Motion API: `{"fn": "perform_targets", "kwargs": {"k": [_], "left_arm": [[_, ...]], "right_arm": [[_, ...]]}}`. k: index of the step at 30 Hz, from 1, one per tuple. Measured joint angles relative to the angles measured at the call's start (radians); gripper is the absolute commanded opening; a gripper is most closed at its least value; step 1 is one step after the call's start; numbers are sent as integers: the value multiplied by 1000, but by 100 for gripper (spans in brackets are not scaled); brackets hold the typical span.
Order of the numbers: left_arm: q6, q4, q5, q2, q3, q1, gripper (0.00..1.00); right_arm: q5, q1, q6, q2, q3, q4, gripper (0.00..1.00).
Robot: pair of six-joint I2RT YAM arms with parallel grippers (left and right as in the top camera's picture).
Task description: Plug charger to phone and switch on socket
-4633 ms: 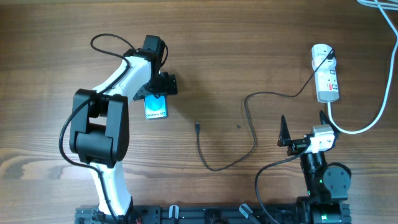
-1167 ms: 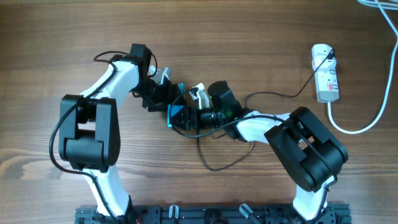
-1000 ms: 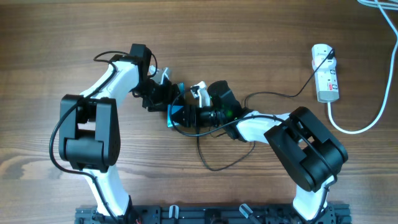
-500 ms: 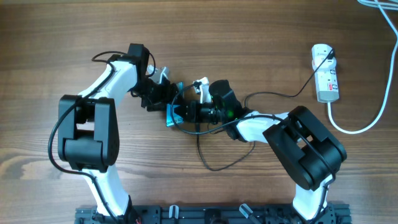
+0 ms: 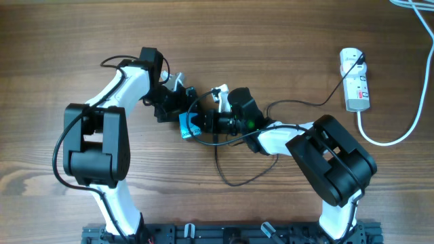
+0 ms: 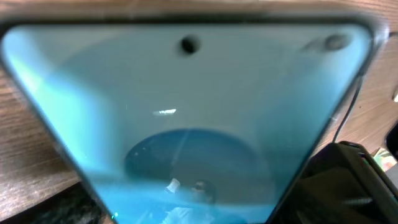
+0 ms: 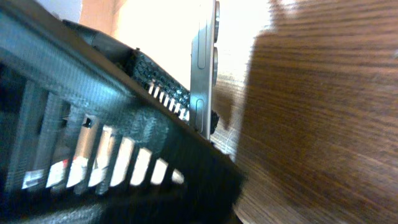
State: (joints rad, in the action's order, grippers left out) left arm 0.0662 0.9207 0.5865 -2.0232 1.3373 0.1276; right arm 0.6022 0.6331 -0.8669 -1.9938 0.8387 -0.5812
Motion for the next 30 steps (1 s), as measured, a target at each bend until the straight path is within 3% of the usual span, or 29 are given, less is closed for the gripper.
{"fn": "perform_targets", "kwargs": {"k": [17,25,28,30], "left_arm": [[-3,2,3,0,0,0,100],[-2,-5,4,0,0,0,98],[-2,-3,61,2,0,-19,95],[-19,9,180,8,0,-51,91]], "right_arm": [[5,1,0,0,0,1,4],[171,-34,-78,0,0,-106,4],[222,-54,-134,0,0,-143,4],[257,-85,-186,0,0,-169,4]]}}
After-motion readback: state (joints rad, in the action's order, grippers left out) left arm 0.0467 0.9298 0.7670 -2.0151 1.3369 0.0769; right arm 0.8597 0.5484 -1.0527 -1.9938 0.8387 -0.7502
